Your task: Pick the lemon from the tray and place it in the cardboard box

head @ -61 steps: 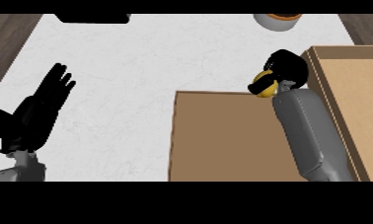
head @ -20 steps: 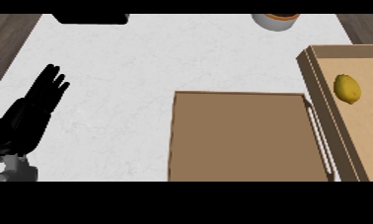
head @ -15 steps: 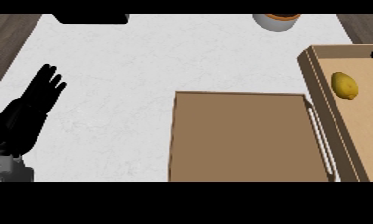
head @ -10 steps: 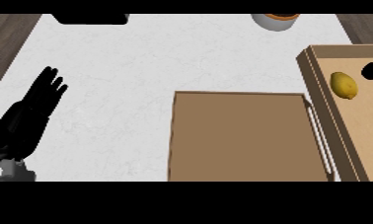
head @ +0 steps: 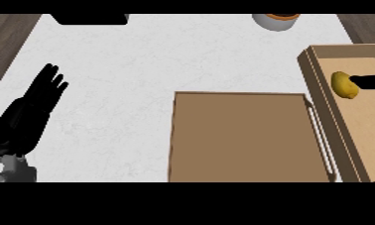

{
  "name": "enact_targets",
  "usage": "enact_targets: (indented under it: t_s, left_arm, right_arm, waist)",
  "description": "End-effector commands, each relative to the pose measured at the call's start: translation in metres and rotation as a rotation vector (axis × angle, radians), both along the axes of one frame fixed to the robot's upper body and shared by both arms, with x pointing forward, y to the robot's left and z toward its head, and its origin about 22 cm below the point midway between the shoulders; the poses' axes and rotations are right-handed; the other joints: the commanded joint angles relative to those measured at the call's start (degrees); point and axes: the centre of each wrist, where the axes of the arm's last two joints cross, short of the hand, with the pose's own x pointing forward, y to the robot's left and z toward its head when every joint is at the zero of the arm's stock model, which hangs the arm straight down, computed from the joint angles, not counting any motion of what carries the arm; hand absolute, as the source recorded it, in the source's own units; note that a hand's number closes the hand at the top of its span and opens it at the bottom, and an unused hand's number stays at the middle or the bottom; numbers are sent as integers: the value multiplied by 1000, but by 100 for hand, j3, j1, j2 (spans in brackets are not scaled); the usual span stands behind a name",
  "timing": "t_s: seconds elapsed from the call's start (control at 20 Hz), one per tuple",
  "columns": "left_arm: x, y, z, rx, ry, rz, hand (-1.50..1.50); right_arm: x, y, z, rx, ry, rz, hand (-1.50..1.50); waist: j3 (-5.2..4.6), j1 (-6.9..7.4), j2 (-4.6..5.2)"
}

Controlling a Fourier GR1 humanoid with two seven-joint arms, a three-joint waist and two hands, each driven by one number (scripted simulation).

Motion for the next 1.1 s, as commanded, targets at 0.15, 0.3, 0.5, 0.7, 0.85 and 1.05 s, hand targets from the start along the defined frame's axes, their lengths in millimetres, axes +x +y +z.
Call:
enact_targets:
  t_s: [0.15, 0.3, 0.5, 0.7, 0.85, 1.05]
  left_arm:
    - [-8, 6, -17, -8, 18, 12, 0]
    - [-1, 3, -7, -11, 6, 1, 0]
    - [-11, 18, -13, -15, 9, 12, 0]
    - [-4, 0, -7, -11, 10, 9, 0]
    - [-9, 2, -12, 1, -3, 17, 0]
    - [-19, 8, -8, 10, -4, 26, 0]
  right_arm:
    - [-18, -10, 20, 118, -428, -137, -150]
    - [-38, -19, 8, 172, -520, -171, -150]
    - [-78, -53, 44, 187, -576, -188, -150]
    - [-132, -65, 27, 217, -616, -208, -150]
    - [-154, -77, 25, 244, -630, -163, -150]
    - [-197, -72, 40, 224, -589, -132, -150]
  waist:
    - [-4, -78, -15]
    - [-1, -80, -12]
    - [-7, -78, -18]
    - [-5, -101, -23]
    - [-5, -50, -10]
    - [-7, -55, -19]
